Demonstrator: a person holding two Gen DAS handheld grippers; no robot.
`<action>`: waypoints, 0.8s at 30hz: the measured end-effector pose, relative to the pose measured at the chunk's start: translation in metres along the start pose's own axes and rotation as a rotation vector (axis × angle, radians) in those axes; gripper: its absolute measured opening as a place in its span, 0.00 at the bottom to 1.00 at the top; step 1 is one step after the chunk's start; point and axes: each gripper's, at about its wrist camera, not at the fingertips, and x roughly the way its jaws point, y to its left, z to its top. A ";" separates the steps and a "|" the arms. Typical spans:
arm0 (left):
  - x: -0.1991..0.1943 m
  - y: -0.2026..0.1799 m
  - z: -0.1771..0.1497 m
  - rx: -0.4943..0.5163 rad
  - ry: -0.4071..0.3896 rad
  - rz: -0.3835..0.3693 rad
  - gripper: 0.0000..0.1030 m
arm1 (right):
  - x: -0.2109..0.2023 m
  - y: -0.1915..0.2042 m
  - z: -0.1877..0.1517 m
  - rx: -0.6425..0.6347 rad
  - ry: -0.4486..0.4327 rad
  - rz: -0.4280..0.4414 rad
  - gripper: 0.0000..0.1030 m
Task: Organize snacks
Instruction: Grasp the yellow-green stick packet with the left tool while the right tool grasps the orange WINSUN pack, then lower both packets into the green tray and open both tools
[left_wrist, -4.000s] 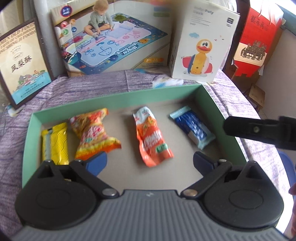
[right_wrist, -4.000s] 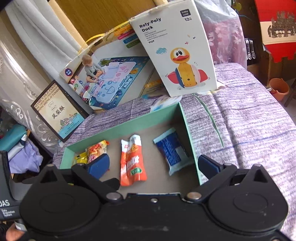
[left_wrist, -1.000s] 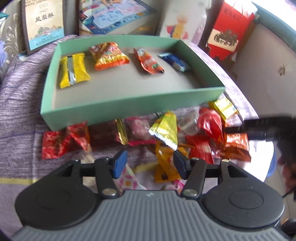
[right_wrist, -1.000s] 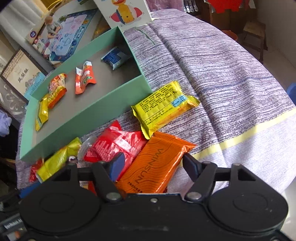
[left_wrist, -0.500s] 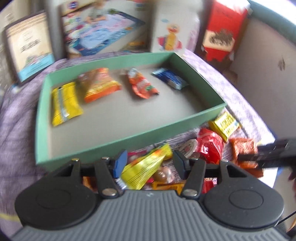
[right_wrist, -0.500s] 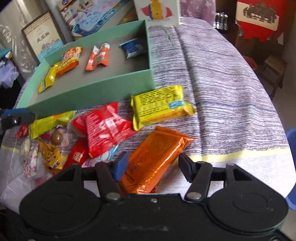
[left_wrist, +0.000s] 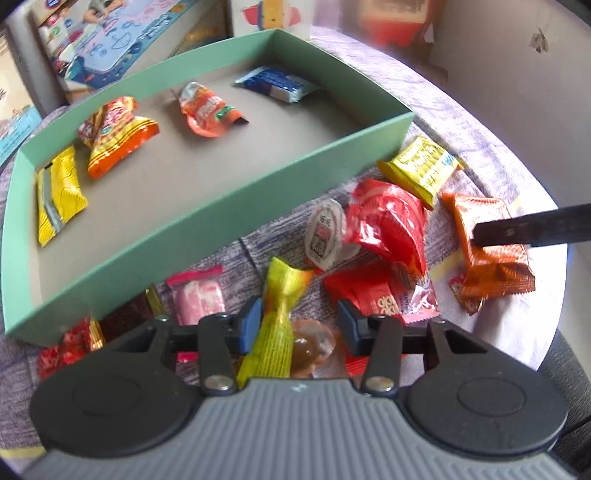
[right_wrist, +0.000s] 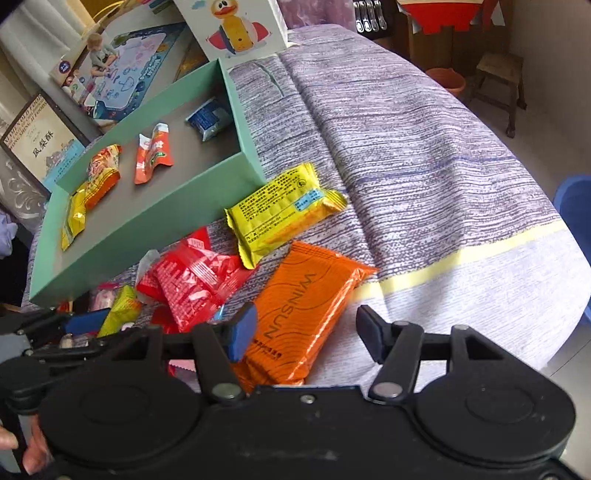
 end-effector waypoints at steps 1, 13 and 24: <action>-0.002 0.004 0.001 -0.010 -0.008 0.007 0.43 | 0.005 0.006 0.001 -0.014 0.003 -0.013 0.58; 0.021 -0.013 0.004 0.111 0.019 0.040 0.21 | 0.010 0.014 -0.003 -0.112 -0.026 0.020 0.32; -0.004 0.002 0.004 0.003 -0.032 0.028 0.17 | -0.002 0.009 0.004 -0.165 -0.029 0.124 0.23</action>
